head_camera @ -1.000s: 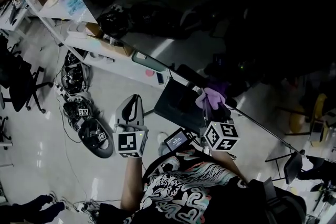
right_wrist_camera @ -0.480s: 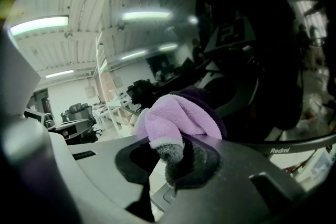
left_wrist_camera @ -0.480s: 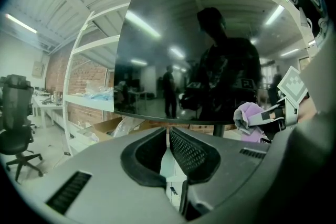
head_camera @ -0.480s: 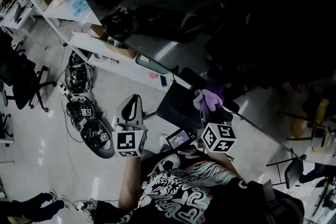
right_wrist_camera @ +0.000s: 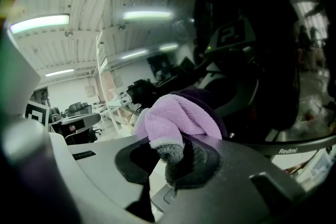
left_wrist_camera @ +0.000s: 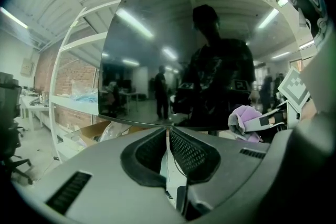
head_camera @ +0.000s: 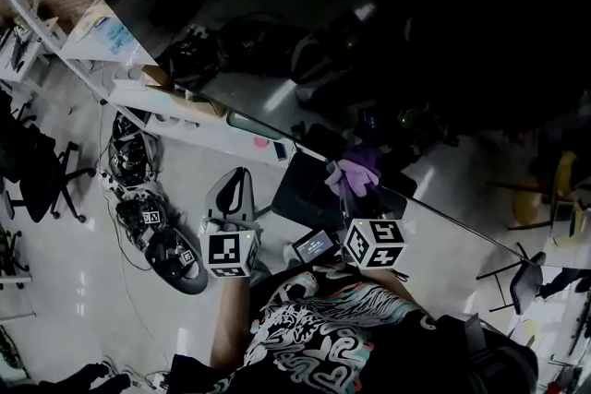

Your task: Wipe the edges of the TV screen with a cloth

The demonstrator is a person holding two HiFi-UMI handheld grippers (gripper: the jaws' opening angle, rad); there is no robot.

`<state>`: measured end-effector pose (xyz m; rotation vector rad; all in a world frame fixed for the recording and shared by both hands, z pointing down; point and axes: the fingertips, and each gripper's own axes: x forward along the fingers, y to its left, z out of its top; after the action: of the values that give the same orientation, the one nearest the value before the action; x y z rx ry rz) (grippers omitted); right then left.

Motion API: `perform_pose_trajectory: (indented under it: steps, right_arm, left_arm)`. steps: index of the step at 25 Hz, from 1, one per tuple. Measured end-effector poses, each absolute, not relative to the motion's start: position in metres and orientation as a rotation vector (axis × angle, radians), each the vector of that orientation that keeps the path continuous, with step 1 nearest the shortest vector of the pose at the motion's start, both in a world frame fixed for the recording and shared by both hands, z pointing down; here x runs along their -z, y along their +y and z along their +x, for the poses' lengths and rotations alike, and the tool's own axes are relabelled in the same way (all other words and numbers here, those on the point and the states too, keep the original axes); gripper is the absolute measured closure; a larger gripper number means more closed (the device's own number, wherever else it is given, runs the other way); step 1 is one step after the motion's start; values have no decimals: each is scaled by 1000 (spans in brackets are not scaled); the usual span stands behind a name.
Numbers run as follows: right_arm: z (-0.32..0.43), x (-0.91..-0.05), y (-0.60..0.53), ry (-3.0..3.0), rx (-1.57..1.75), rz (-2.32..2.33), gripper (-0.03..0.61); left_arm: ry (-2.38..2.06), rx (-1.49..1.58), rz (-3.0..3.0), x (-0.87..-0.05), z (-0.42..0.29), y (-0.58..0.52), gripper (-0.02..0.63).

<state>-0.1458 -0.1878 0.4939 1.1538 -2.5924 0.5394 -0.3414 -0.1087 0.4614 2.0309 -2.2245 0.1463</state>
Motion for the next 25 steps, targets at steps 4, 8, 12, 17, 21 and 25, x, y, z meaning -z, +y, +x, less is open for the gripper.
perform_pose_trajectory:
  steps: [4,8,12,17,21,25]
  right_arm:
    - [-149,-493,-188,-2587,-543,1159,491]
    - [-148,-493,-189,-2581,-538,1185,491]
    - [-152,-494,-189,-2576,-547,1207,491]
    - [-168,-494,-191,-2555,-555,1239,491]
    - [-184,-495,-195,-2542,-556,1249,491]
    - [-200,-495,-197,-2533,-557,1253,491]
  left_arm:
    - [-2204,-136,2057,-462,-349,-117,581]
    - [-2186,-132,2085,-460,-351,-121,581]
    - [-2149,-135,2107,-464,-353,-120,581]
    - [-2112,-138,2139,-463,-368,-121,581]
    - [-2106,-125,2134,-464,-387,-125,581]
    - [-2097,-121,2139,-464,-402,-127,581]
